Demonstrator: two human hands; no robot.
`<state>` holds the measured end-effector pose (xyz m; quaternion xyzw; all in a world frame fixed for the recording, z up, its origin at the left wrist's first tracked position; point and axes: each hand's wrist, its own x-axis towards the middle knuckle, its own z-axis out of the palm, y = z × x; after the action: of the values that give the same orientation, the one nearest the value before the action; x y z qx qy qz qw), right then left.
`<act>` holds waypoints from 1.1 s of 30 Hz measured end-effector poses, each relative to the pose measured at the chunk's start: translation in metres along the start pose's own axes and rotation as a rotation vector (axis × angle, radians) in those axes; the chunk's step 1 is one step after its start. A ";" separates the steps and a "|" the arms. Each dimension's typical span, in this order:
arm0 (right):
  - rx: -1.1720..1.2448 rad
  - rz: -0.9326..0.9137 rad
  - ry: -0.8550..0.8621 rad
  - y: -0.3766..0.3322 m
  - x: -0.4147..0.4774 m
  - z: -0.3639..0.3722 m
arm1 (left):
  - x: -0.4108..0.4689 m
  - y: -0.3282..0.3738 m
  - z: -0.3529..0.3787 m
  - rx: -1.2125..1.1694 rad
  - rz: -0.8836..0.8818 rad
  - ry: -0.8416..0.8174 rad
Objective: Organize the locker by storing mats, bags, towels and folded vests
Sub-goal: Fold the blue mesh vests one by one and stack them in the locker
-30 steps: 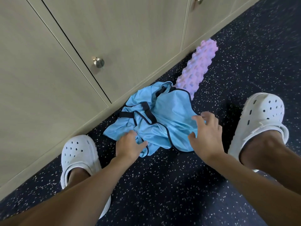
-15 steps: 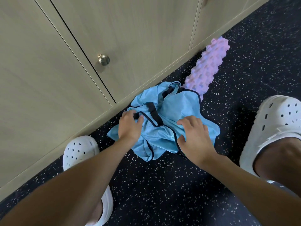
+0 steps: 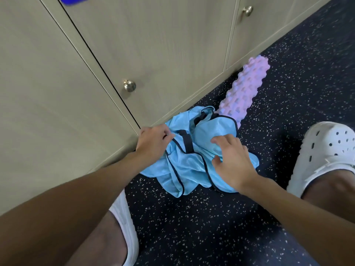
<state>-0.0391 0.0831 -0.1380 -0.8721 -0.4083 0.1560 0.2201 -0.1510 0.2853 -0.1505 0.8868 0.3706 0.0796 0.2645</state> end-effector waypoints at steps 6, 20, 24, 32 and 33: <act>0.274 -0.083 0.064 -0.059 -0.002 -0.051 | -0.011 0.078 -0.089 -0.157 0.233 0.024; 0.519 -0.318 0.353 -0.206 -0.088 -0.260 | -0.121 0.253 -0.314 -0.425 0.481 0.387; 0.426 -0.345 0.461 -0.214 -0.107 -0.290 | -0.141 0.268 -0.358 -0.555 0.440 0.463; 0.473 -0.286 0.310 -0.217 -0.135 -0.298 | -0.151 0.254 -0.375 -0.603 0.232 0.488; 0.500 -0.264 0.311 -0.218 -0.134 -0.298 | -0.150 0.248 -0.373 -0.621 0.191 0.476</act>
<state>-0.1279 0.0261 0.2403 -0.7437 -0.4285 0.0863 0.5059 -0.2316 0.1880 0.3044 0.7519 0.2957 0.4153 0.4180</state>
